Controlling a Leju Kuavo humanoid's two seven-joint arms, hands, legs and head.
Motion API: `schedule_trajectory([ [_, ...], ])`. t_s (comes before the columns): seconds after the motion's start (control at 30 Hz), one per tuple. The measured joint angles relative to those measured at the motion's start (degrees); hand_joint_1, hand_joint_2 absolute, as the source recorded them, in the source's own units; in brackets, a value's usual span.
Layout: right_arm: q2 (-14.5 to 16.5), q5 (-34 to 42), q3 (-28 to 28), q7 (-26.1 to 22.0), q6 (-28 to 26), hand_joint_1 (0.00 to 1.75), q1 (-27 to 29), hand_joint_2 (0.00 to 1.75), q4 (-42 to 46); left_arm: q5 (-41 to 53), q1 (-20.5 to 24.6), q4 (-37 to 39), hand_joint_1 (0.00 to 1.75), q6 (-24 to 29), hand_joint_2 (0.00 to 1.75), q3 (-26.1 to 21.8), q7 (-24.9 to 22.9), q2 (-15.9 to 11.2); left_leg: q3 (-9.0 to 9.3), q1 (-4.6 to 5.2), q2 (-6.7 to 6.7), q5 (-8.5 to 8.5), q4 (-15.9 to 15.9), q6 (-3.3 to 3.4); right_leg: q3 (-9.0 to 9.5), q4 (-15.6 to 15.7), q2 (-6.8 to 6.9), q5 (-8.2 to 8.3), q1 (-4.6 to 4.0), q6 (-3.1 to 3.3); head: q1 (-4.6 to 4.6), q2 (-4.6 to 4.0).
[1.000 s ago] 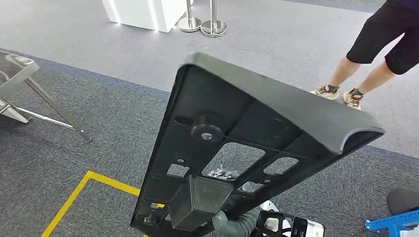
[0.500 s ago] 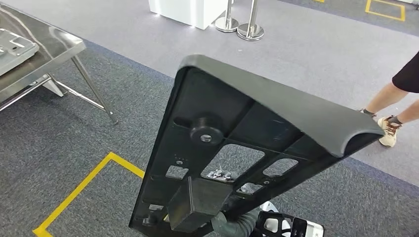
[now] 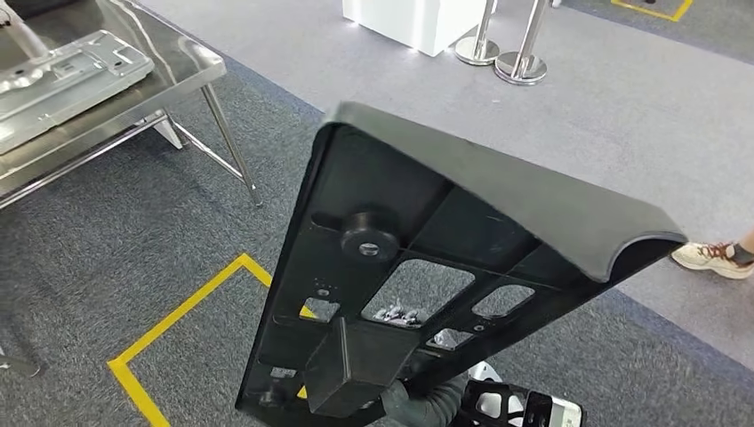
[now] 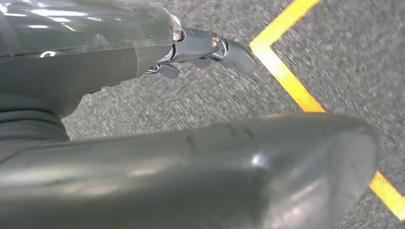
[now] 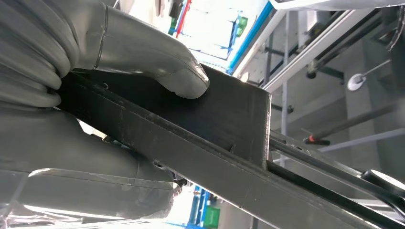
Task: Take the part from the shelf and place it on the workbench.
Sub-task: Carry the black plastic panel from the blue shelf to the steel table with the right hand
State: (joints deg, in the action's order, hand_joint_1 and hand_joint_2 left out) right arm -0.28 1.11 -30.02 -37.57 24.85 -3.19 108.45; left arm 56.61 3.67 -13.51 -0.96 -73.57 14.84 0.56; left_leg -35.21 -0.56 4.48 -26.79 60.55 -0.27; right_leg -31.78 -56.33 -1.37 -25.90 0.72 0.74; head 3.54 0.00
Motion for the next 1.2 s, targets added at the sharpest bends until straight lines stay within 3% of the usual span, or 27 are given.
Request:
schedule_trajectory([
  [0.07,0.0,0.0,0.0,0.0,0.0,1.75,0.1,1.75,0.0,0.0,0.3,0.0,0.0,0.0,0.0,0.0,0.0,0.0,-3.51,-0.07,-3.02,-3.78,7.3,-0.37,0.2,0.2,1.67,-0.07,-0.09,0.35,0.01,0.0],
  [0.13,0.0,0.0,-0.1,0.0,0.0,1.75,0.1,1.75,0.0,0.0,0.4,0.0,0.0,0.0,0.0,0.0,0.0,0.0,-6.4,-0.31,-3.77,-5.72,13.2,-0.79,0.24,0.2,3.13,-0.24,-0.14,0.33,0.0,0.0],
  [0.17,0.0,0.0,-0.1,0.0,0.0,1.75,0.2,1.75,0.0,0.0,0.3,0.0,0.0,0.0,0.0,0.0,0.0,-0.1,-6.23,-0.45,-3.96,-5.0,13.0,-0.96,0.32,0.2,3.73,-0.34,-0.13,0.22,0.0,0.0],
  [0.2,0.0,0.0,-0.1,0.0,0.0,1.75,0.1,1.75,0.0,0.0,0.2,0.0,0.0,0.0,0.0,0.0,0.0,-0.1,-4.81,-0.57,-4.2,-3.33,10.5,-1.06,0.44,0.1,4.27,-0.48,-0.1,0.06,0.0,0.0],
  [0.23,0.0,0.0,-0.1,0.0,0.0,1.75,0.1,1.75,0.0,0.0,0.2,0.0,0.0,0.0,0.0,0.0,0.0,-0.1,-2.48,-0.67,-4.69,-1.27,6.2,-1.09,0.6,-0.1,4.74,-0.68,-0.06,-0.15,0.0,0.0],
  [0.3,0.0,0.0,-0.1,0.0,0.0,1.75,0.1,1.75,0.0,0.0,0.3,0.0,0.0,0.0,0.0,0.0,0.0,-0.1,1.31,-0.46,-5.69,0.93,-0.9,-0.62,0.78,-0.4,5.44,-1.12,-0.25,-0.72,0.0,0.0],
  [0.4,0.0,0.0,-0.1,0.0,0.0,1.75,0.1,1.75,0.0,0.0,0.1,0.0,0.0,0.0,0.0,0.0,0.0,-0.1,2.02,-0.11,-5.45,0.93,-2.6,0.58,0.86,-0.6,6.04,-1.37,-0.46,-1.64,0.0,0.0],
  [0.47,0.0,0.0,-0.1,0.0,0.0,1.75,0.0,1.75,0.0,0.0,0.0,0.0,0.0,0.0,0.0,0.0,0.0,-0.1,2.09,-0.23,-4.94,1.08,-2.8,1.24,0.7,-1.4,5.32,-2.07,-0.21,-2.29,-0.01,0.0],
  [0.53,0.0,0.0,-0.1,0.0,0.0,1.75,0.0,1.75,0.0,0.0,0.2,0.0,0.0,0.0,0.0,0.0,0.0,-0.1,2.18,-0.33,-4.49,1.24,-3.0,1.81,-1.47,-6.1,3.24,-4.93,0.03,-2.72,-0.01,0.0],
  [0.6,-0.1,0.0,-0.1,0.0,0.0,1.75,0.1,1.75,0.0,0.0,0.3,0.0,0.0,0.0,0.0,0.0,0.0,-0.1,2.11,-0.13,-3.99,1.23,-3.0,2.14,-5.7,-14.3,1.87,-8.51,0.03,-2.82,0.0,0.0],
  [0.63,-0.1,0.0,-0.1,0.0,0.0,1.75,0.1,1.75,0.0,0.0,0.3,0.0,0.0,0.0,0.0,0.0,0.0,-0.1,2.12,0.0,-3.55,1.22,-3.0,2.2,-7.35,-17.3,1.69,-9.2,0.03,-2.78,0.0,0.0],
  [0.67,-0.1,0.0,-0.1,0.0,0.0,1.75,0.2,1.75,0.0,0.0,0.3,0.0,0.0,0.0,0.0,0.0,0.0,-0.1,2.16,0.12,-3.03,1.2,-3.0,2.23,-7.95,-18.0,1.62,-8.65,0.01,-2.63,0.0,0.0],
  [0.7,-0.1,0.0,-0.1,0.0,0.0,1.75,0.1,1.75,-0.1,-0.1,0.3,0.0,0.0,0.2,0.0,0.0,-0.1,-0.1,2.24,0.24,-2.38,1.2,-2.9,2.23,-7.32,-16.2,1.44,-6.97,-0.03,-2.36,0.0,0.0],
  [0.73,-0.1,0.0,-0.1,0.0,0.1,1.75,0.0,1.75,-0.2,-0.4,0.4,0.0,0.0,0.6,0.0,0.0,-0.3,-0.1,2.33,0.34,-1.65,1.21,-2.9,2.22,-5.67,-12.5,0.81,-4.63,-0.08,-1.96,0.0,0.0],
  [0.8,-0.2,0.0,-0.2,0.0,0.3,1.75,-0.6,1.75,-0.9,-1.3,0.6,0.0,0.0,1.6,0.0,-0.3,-0.9,0.0,2.32,0.38,-0.39,1.28,-2.9,2.02,-2.01,-4.5,-1.78,-1.28,-0.18,-1.05,-0.01,0.0],
  [0.87,-0.4,0.1,-0.3,0.0,0.6,1.75,-1.3,1.75,-1.9,-2.1,0.7,0.0,0.0,2.3,0.0,-0.6,-1.4,0.1,1.99,0.11,0.79,1.5,-2.9,1.43,-0.59,-1.3,-2.81,-0.59,-0.41,-0.65,-0.01,0.0],
  [0.93,-0.5,0.3,-0.5,0.0,0.7,1.75,-1.9,1.75,-2.7,-2.4,0.6,0.0,0.0,2.4,0.0,-0.9,-1.5,0.0,1.72,-0.07,1.81,1.72,-3.1,0.74,-0.38,-0.7,-1.31,-0.32,-0.43,-0.53,0.0,0.0],
  [0.97,-0.5,0.4,-0.5,0.0,0.7,1.75,-2.1,1.75,-3.0,-2.4,0.5,0.0,0.0,2.4,0.0,-1.0,-1.5,0.0,1.52,-0.02,1.29,1.46,-2.8,0.47,-0.11,-0.3,-0.6,-0.14,-0.3,-0.35,0.0,0.0],
  [1.03,-0.5,0.7,-0.6,0.0,0.7,1.75,-2.6,1.75,-3.4,-2.4,0.5,0.0,0.0,2.5,0.0,-1.3,-1.5,-0.1,-0.2,0.07,-1.26,-0.78,0.8,-0.06,0.39,0.6,0.97,0.13,-0.03,0.08,0.01,0.0],
  [1.07,-0.6,0.8,-0.7,0.0,0.7,1.75,-2.8,1.75,-3.7,-2.4,0.5,0.0,0.0,2.5,0.0,-1.4,-1.5,-0.1,-1.91,-0.01,-2.7,-2.63,4.3,-0.37,0.51,0.7,1.77,0.1,-0.14,0.25,0.01,0.0],
  [1.13,-0.6,0.9,-0.7,0.0,0.8,1.75,-2.8,1.75,-4.2,-2.4,0.5,0.0,0.0,2.5,0.0,-1.6,-1.5,-0.2,-5.37,-0.3,-3.69,-5.44,11.3,-0.95,0.5,0.7,3.37,-0.07,-0.23,0.38,0.01,0.0],
  [1.17,-0.6,0.9,-0.7,0.0,0.8,1.75,-2.8,1.75,-4.5,-2.4,0.4,0.0,0.0,2.5,0.0,-1.6,-1.5,-0.2,-5.99,-0.46,-3.88,-5.46,12.7,-1.2,0.51,0.6,4.13,-0.17,-0.24,0.34,0.01,0.0],
  [1.2,-0.6,0.9,-0.7,0.0,0.8,1.75,-2.8,1.75,-4.8,-2.4,0.3,0.0,0.0,2.5,0.0,-1.6,-1.4,-0.2,-5.37,-0.61,-4.12,-4.38,11.6,-1.41,0.55,0.5,4.82,-0.3,-0.22,0.23,0.01,0.0],
])
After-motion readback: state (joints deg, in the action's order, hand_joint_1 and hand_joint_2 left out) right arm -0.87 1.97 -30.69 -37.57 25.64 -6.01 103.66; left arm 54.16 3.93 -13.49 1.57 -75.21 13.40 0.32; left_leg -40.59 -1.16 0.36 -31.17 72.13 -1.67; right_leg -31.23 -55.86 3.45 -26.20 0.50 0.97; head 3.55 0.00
